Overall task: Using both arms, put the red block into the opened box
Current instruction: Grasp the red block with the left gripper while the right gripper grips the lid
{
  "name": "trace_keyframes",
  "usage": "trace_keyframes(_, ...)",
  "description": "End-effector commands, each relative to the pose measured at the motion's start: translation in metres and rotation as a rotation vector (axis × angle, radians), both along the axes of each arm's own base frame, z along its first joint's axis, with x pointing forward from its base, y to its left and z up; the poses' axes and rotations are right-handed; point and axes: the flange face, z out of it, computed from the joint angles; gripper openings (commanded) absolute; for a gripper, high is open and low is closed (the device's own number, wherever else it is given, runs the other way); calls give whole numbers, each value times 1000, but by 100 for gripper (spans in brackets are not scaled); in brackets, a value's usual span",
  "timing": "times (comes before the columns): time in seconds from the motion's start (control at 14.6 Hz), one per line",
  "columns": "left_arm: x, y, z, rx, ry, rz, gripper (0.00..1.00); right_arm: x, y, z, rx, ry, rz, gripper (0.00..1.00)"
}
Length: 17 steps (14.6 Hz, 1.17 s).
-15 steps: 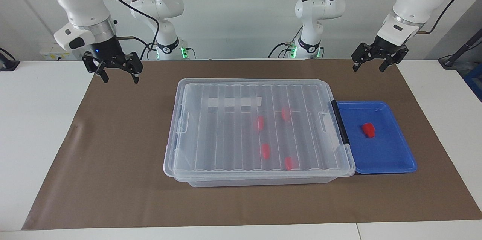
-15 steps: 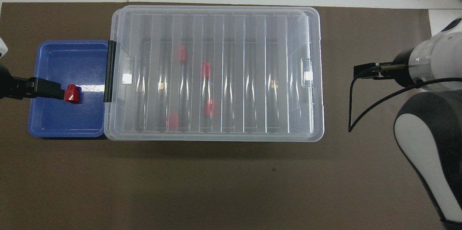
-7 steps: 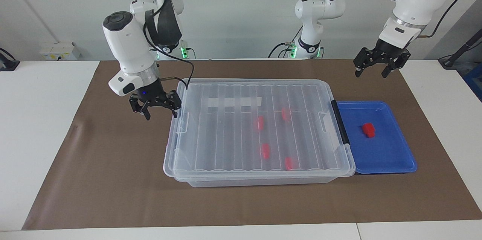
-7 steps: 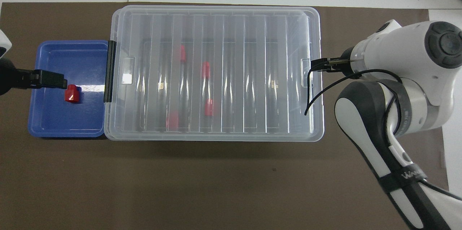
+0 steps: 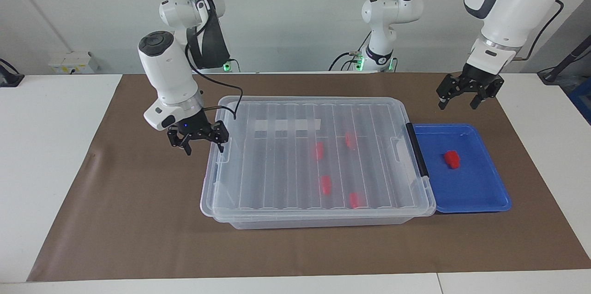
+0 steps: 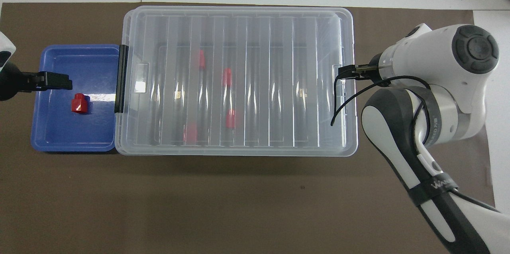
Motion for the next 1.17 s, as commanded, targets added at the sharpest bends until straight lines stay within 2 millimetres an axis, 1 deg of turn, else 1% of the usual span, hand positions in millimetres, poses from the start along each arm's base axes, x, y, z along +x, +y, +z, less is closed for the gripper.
trace_keyframes(0.0,5,8,-11,19,-16,5,100,4,-12,0,-3,-9,-20,100)
trace_keyframes(0.14,13,9,-24,36,-20,-1,100,5,-21,-1,-5,-6,-33,100)
trace_keyframes(0.27,19,11,-44,48,-20,-4,100,5,-26,-1,-7,-3,-40,100)
trace_keyframes(0.34,18,16,-55,48,-20,4,100,6,-32,-1,-13,-1,-45,100)
trace_keyframes(0.41,18,25,-64,50,-27,19,100,7,-36,-1,-27,-1,-44,100)
trace_keyframes(0.48,19,27,-74,50,-33,22,100,6,-38,0,-37,-1,-43,100)
trace_keyframes(0.55,22,29,-88,48,-29,25,100,7,-42,0,-43,0,-47,100)
trace_keyframes(0.69,28,57,-108,53,-45,43,100,8,-53,0,-43,4,-63,100)
trace_keyframes(0.76,30,62,-118,58,-42,19,100,8,-58,1,-43,7,-71,100)
trace_keyframes(0.89,36,70,-139,57,-35,21,100,6,-69,4,-44,15,-88,100)
trace_keyframes(1.03,39,70,-168,53,-15,24,100,6,-77,7,-52,22,-97,100)
trace_keyframes(1.1,39,70,-179,50,-18,29,100,5,-81,8,-57,25,-99,100)
